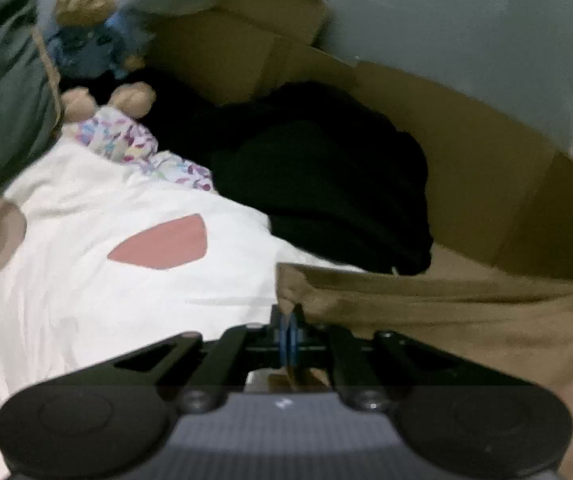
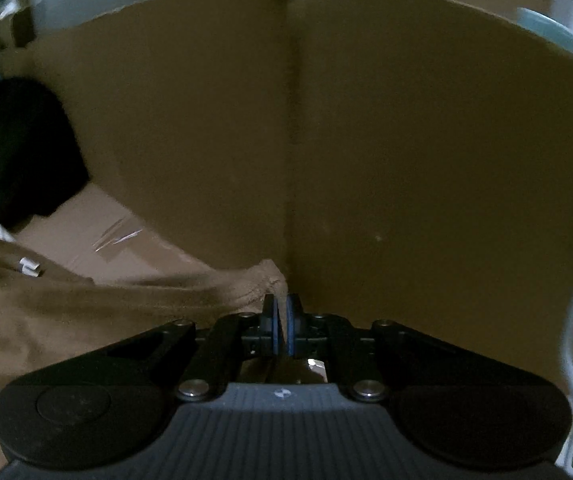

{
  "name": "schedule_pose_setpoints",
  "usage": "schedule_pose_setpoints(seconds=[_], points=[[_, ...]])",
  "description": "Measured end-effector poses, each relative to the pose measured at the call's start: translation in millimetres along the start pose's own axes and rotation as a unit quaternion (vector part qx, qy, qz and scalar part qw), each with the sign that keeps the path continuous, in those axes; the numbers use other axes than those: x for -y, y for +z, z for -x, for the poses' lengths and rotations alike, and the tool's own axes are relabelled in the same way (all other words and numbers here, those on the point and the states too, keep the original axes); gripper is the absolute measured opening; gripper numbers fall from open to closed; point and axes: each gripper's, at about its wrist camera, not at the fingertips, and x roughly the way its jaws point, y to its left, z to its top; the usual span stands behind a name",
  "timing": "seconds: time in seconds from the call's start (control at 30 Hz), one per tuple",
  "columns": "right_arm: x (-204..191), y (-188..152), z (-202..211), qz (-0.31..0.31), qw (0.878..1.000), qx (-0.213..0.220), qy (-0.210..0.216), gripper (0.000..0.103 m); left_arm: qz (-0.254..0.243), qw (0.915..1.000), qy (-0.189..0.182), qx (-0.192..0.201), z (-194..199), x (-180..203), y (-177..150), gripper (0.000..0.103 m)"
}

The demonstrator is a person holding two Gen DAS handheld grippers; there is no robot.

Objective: Fold clothes

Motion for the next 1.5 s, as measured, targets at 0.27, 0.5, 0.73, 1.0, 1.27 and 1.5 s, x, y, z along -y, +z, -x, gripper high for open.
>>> schedule_pose_setpoints(seconds=[0.27, 0.5, 0.73, 1.0, 1.27, 1.5], points=[[12.2, -5.6, -1.5, -0.028, 1.000, -0.010, -0.002, 0.005, 0.027, 0.9994, -0.003, -0.020, -10.9, -1.4, 4.0, 0.003], [5.6, -4.3, -17.3, -0.031, 0.999, -0.030, -0.022, 0.040, 0.065, 0.9968, 0.041, -0.019, -22.4, -3.7, 4.6, 0.057], [12.4, -18.2, 7.8, -0.040, 0.999, -0.002, -0.005, 0.060, 0.066, 0.9975, 0.023, -0.007, 9.6, -7.6, -17.8, 0.062], [21.9, -54.1, 62.3, -0.024, 0.999, -0.010, 0.039, 0.060, 0.070, 0.9973, -0.022, -0.010, 73.4, -9.2, -53.7, 0.062], [29.9, -97.0, 119.0, -0.012, 0.997, -0.036, 0.074, 0.059, 0.028, 0.9971, -0.064, -0.028, 114.6, 18.2, -73.6, 0.062], [13.3, -135.6, 135.9, -0.007, 0.993, -0.073, 0.095, 0.059, 0.050, 0.9970, -0.038, -0.044, 133.8, 32.0, -109.2, 0.062]])
